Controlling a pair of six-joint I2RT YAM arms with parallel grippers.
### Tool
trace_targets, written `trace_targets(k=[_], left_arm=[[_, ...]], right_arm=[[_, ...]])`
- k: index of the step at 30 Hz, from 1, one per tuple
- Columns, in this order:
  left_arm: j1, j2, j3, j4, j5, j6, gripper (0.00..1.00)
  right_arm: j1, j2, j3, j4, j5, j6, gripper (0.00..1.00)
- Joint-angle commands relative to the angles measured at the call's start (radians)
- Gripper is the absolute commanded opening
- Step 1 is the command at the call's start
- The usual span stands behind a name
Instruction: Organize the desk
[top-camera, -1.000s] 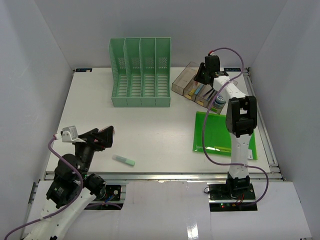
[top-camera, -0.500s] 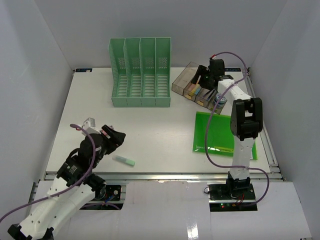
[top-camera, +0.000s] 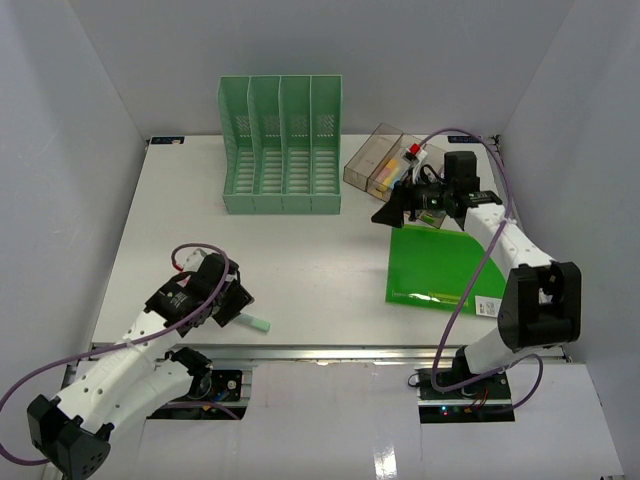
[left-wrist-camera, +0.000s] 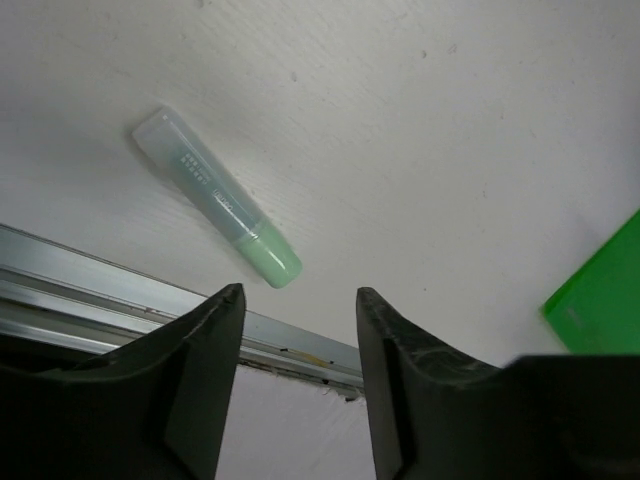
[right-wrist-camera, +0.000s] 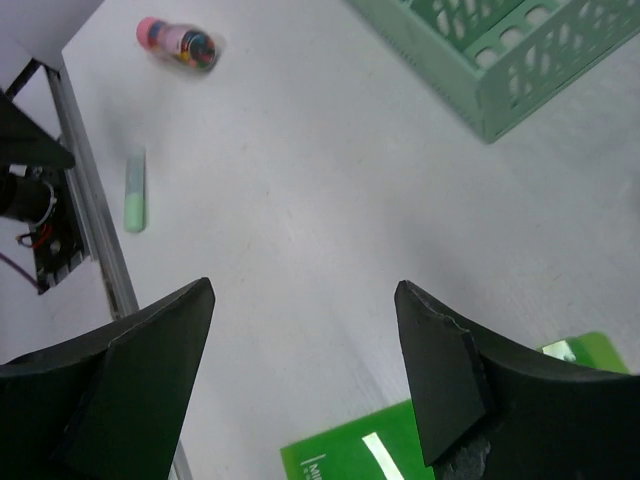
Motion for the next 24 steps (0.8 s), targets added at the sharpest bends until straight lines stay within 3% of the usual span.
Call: trace_targets(k=[1, 6, 12, 24], left_arm=[[0.001, 0.05, -0.051, 0.058, 0.054, -0.097, 0.67], [0.001, 0.176, -0.077, 0.143, 0.055, -0.098, 0.7], [0.001, 0.333, -0.06, 0.155, 0.032, -0.114, 0.66], [0.065, 0.467, -0.07, 0.199, -0.023, -0.08, 0.52]], right_arm=[[-0.011, -0.127, -0.066, -0.019, -0.037, -0.148, 0.82], [-0.025, -0.189, -0.123, 0.017, -0.036, -0.155, 0.85], [-0.058, -0.206, -0.134, 0.021, -0.066, -0.151, 0.85], [-0.107, -0.221, -0.149, 0.034, -0.098, -0.132, 0.85]])
